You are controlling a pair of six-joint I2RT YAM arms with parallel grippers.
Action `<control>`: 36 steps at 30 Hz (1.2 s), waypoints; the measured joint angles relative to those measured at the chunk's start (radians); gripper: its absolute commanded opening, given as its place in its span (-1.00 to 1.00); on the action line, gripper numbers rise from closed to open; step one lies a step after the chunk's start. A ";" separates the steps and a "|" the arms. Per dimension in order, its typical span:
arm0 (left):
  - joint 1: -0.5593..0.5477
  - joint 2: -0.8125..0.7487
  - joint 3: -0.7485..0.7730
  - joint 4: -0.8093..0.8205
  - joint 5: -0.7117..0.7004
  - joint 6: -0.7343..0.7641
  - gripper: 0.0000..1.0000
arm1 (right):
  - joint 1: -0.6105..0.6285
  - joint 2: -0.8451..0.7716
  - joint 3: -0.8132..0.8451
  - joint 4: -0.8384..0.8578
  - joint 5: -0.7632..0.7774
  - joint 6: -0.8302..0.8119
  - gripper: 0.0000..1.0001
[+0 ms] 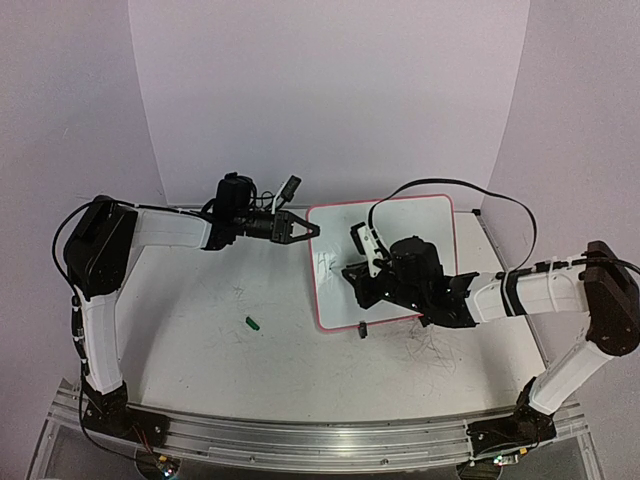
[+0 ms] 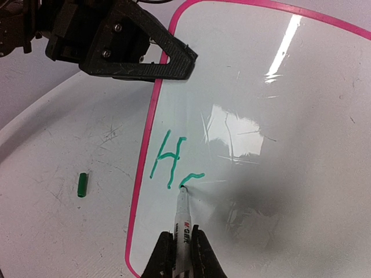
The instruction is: Write a sentence on the whiteboard
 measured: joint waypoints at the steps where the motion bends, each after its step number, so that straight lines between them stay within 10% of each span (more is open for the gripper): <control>1: 0.000 0.000 0.000 0.000 0.000 0.000 -1.00 | 0.000 0.000 0.000 0.000 0.003 0.000 -1.00; 36: 0.000 0.000 0.000 0.000 0.000 0.000 -1.00 | 0.001 -0.013 -0.013 0.019 0.050 0.016 -1.00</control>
